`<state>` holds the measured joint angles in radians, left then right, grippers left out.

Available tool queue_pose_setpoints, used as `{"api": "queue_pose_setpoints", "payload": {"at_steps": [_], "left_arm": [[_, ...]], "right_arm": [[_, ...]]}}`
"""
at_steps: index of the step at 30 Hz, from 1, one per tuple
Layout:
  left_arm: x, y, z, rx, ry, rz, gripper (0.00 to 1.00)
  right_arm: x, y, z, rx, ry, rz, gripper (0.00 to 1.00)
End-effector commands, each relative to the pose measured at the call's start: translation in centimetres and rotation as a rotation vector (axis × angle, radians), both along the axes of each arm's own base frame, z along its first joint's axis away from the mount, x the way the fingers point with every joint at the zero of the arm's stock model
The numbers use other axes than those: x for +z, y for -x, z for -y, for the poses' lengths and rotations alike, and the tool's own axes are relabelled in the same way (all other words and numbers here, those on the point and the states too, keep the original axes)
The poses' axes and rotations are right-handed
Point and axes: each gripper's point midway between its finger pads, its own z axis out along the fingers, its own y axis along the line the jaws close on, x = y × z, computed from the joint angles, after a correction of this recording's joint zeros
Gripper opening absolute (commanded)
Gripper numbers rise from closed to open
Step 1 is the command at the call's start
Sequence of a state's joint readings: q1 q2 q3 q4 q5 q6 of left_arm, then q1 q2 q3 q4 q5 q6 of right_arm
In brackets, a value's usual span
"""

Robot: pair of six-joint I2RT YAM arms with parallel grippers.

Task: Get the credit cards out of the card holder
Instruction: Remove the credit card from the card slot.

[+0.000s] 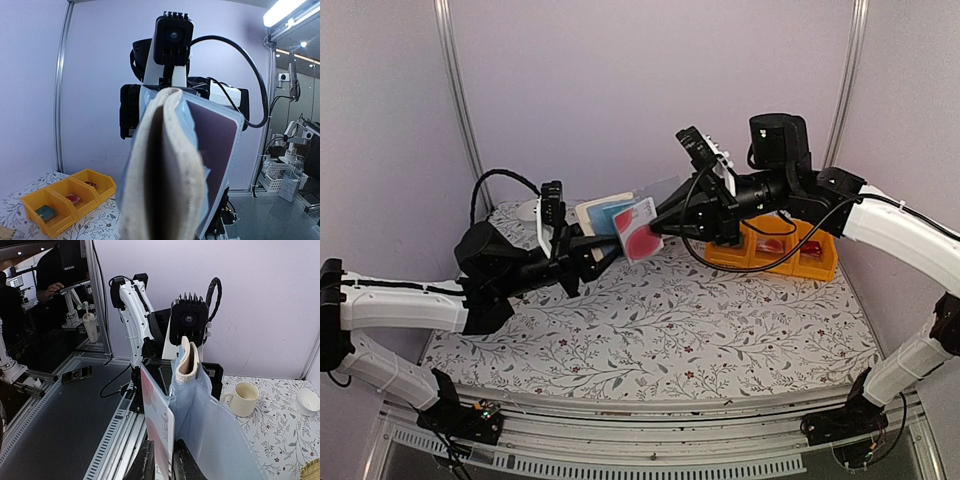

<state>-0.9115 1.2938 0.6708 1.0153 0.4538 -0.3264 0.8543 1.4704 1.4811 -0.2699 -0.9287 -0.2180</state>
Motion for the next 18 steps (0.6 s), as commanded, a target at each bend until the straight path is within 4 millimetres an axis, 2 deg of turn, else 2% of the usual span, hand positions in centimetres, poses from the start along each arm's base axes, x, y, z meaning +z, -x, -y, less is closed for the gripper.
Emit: {"api": "queue_pose_setpoints", "payload": {"at_steps": [1, 12, 18], "left_arm": [[2.0, -1.2, -1.1, 0.066, 0.069, 0.005, 0.00], [2.0, -1.3, -1.2, 0.076, 0.067, 0.003, 0.00], [1.8, -1.5, -1.1, 0.078, 0.064, -0.006, 0.00]], "right_arm": [[1.9, 3.1, 2.0, 0.134, -0.026, -0.021, 0.11], [1.5, 3.2, 2.7, 0.149, -0.003, -0.059, 0.11], [0.8, 2.2, 1.5, 0.147, 0.007, -0.092, 0.12]]}}
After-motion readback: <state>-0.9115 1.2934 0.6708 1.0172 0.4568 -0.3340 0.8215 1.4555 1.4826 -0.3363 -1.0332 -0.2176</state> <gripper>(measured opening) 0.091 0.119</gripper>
